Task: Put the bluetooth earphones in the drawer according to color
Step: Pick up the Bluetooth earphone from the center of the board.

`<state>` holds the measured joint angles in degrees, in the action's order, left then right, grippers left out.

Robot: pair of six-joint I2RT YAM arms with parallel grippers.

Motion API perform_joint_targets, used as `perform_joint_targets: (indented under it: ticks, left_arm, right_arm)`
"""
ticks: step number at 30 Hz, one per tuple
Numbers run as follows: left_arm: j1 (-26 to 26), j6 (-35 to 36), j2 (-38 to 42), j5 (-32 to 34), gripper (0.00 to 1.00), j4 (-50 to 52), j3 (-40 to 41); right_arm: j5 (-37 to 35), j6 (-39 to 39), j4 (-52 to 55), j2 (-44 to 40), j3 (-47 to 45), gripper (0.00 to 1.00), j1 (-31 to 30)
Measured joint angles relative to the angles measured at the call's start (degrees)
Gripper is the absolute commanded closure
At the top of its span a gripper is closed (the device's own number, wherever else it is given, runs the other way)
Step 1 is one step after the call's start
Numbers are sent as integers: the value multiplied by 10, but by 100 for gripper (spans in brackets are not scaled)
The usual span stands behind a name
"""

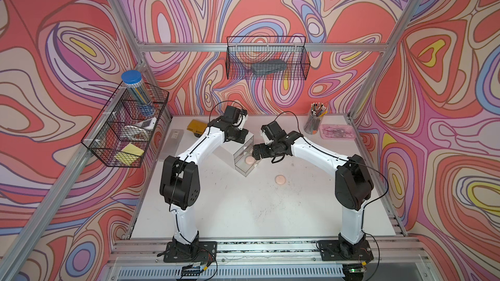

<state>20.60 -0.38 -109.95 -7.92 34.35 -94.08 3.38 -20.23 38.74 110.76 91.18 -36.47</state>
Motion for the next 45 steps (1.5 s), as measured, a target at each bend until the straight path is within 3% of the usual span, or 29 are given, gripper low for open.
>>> perform_joint_targets:
  ticks: [14, 28, 45]
  left_arm:
    - [0, 0, 0, 3, 100, 0, 0]
    - [1, 0, 0, 6, 100, 1, -1]
    - [1, 0, -1, 6, 100, 2, -2]
  right_arm:
    - [-43, -2, 58, -28, -127, 4, 0]
    - [-82, 0, 90, -30, -155, 9, 0]
    - [-54, -1, 85, -30, -172, 24, 0]
